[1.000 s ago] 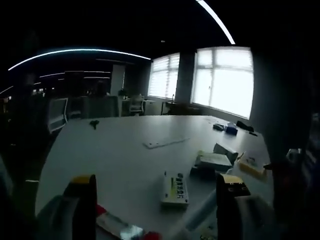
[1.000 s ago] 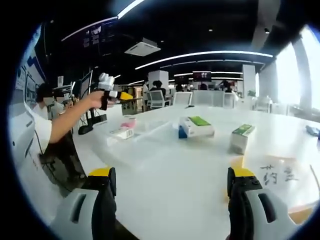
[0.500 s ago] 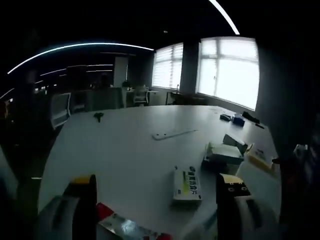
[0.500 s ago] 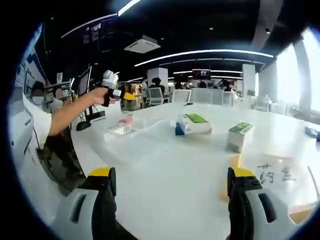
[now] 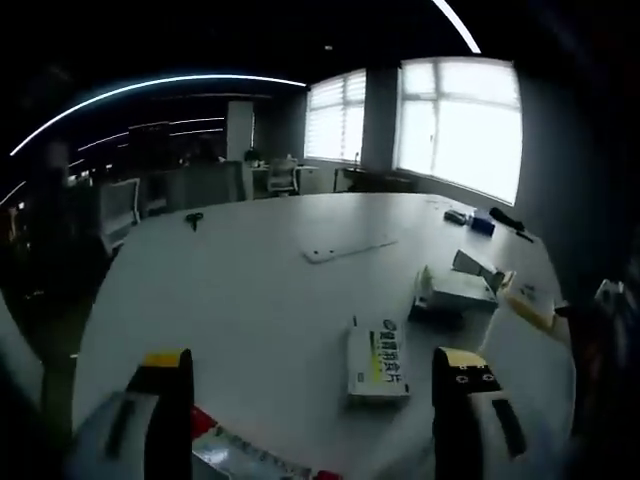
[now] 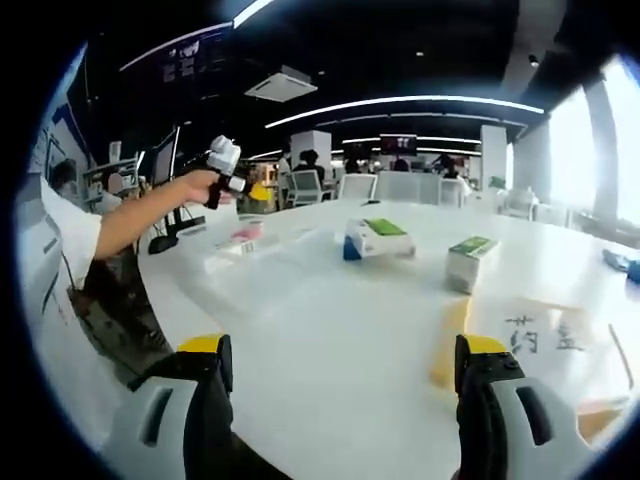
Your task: Arrange the small medicine boxes into an aligned row inside the storage area until every box is upright, visible, and separated from the surrounding clutter.
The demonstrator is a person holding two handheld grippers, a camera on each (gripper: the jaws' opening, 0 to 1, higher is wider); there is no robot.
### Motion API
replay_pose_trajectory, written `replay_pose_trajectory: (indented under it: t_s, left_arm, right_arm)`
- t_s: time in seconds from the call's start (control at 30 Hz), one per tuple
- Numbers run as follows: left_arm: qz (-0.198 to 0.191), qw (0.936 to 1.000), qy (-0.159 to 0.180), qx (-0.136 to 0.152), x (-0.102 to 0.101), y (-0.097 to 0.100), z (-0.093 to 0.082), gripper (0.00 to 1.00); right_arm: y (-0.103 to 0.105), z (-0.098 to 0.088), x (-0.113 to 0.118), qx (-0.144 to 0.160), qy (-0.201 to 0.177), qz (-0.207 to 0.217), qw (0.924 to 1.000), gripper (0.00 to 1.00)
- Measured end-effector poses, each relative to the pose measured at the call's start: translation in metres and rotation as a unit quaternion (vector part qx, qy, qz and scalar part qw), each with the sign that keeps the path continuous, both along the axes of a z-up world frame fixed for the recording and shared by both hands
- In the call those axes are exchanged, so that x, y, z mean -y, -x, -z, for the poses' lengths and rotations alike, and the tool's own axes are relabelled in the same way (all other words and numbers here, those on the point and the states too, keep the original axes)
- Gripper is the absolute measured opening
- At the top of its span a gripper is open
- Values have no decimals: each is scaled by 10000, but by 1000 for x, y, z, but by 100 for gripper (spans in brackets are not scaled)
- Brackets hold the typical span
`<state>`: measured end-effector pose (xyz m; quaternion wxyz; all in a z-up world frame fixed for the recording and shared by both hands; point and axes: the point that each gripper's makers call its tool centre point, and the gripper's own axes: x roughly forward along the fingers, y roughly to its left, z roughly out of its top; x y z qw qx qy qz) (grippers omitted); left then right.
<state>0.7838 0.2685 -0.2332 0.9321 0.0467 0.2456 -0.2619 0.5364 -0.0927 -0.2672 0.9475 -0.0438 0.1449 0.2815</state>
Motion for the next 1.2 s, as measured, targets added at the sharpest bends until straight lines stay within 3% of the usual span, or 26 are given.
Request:
replay_pose_trajectory:
  t_s: [0.13, 0.23, 0.37, 0.6, 0.83, 1.2]
  left_arm:
    - [95, 9997, -138, -152, 10, -5, 13, 99]
    - [198, 9994, -185, -225, 21, -6, 19, 98]
    - [359, 9980, -222, -471, 32, -6, 34, 97]
    - [459, 9970, -420, -453, 31, -14, 29, 98]
    - [364, 9966, -573, -466, 26, -28, 29, 97]
    - [488, 9911, -1041, -671, 23, -31, 43, 98]
  right_arm:
    - [-2, 3, 2, -82, -31, 30, 10000, 90]
    - [-3, 2, 5, -37, 152, 38, 9999, 90]
    - [-8, -3, 21, 29, 37, 305, 9995, 90]
    - [0, 6, 26, -82, 182, 306, 9993, 90]
    - [5, 1, 29, 3, 128, 340, 9993, 90]
    - [12, 1, 45, 0, 69, 582, 9983, 90]
